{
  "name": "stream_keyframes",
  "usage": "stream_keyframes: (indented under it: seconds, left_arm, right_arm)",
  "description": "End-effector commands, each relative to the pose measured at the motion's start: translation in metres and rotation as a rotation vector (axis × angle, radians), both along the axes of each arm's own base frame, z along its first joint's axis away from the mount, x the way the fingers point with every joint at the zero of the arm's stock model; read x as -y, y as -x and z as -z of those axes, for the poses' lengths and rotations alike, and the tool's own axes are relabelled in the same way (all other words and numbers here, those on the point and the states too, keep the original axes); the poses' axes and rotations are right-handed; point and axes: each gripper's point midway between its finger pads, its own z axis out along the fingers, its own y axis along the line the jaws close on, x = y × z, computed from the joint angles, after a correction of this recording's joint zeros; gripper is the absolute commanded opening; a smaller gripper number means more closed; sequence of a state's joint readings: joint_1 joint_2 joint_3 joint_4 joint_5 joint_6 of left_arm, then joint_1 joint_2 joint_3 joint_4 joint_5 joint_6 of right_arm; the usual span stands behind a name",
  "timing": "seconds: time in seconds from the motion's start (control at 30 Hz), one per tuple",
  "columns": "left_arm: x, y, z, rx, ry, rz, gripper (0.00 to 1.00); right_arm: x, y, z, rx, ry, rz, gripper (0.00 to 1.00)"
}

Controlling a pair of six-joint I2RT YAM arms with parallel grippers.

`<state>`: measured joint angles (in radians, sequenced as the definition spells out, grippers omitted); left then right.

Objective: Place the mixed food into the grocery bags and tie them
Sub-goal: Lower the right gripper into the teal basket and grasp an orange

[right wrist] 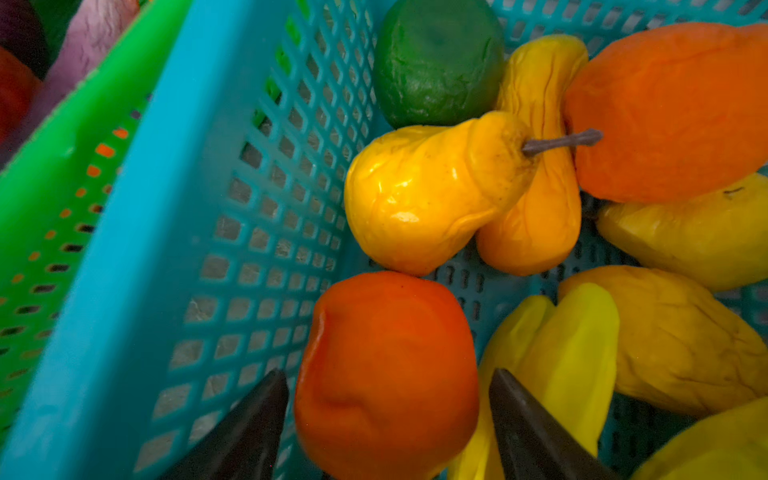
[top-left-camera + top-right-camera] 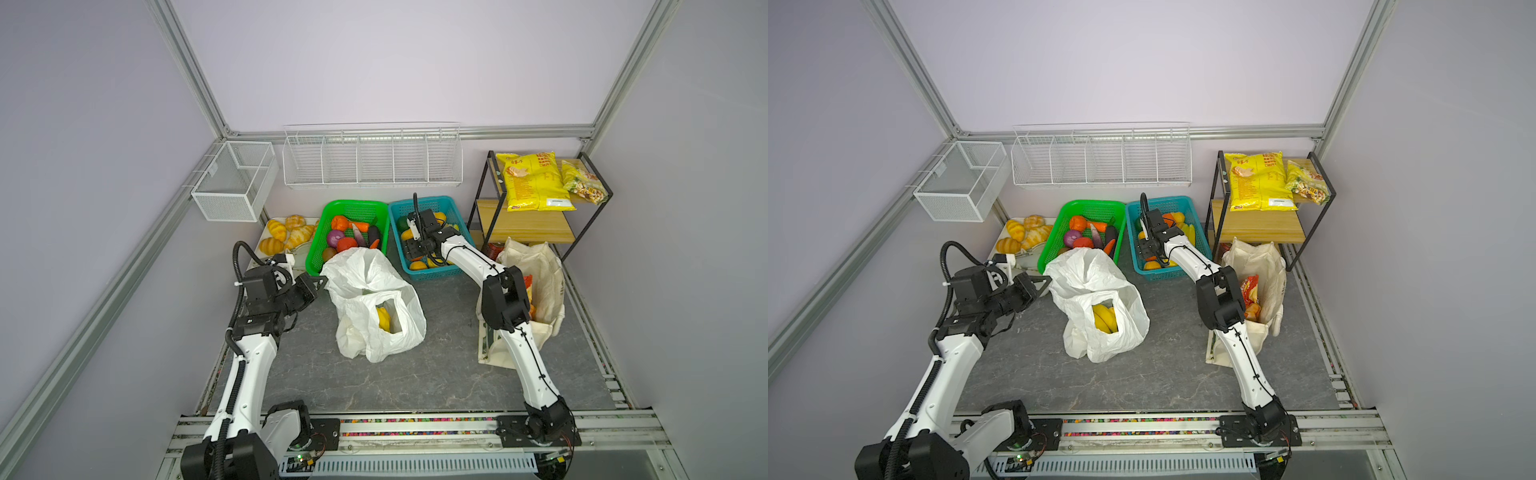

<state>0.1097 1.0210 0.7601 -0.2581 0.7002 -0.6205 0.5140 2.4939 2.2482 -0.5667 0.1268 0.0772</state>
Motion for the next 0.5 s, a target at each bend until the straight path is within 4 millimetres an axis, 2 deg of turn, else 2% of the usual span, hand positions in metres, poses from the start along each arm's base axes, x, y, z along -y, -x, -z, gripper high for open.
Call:
stream_keyframes:
  seconds: [0.0, 0.13, 0.3, 0.47]
  left_arm:
    - [0.000, 0.001, 0.002, 0.008, 0.010, 0.001, 0.00]
    - [0.000, 0.001, 0.002, 0.010, 0.014, 0.001, 0.00]
    - [0.001, 0.000, 0.003, 0.009, 0.025, 0.004, 0.00]
    - [0.002, -0.001, 0.005, 0.004, 0.038, 0.009, 0.00]
  right_arm:
    - [0.010, 0.012, 0.030, -0.102, 0.035, -0.006, 0.82]
    - [0.005, 0.013, 0.039, -0.126, 0.019, -0.021, 0.87]
    - [0.003, 0.011, 0.053, -0.154, 0.020, -0.023, 0.88]
    - [0.002, 0.010, 0.055, -0.172, -0.002, -0.034, 0.86]
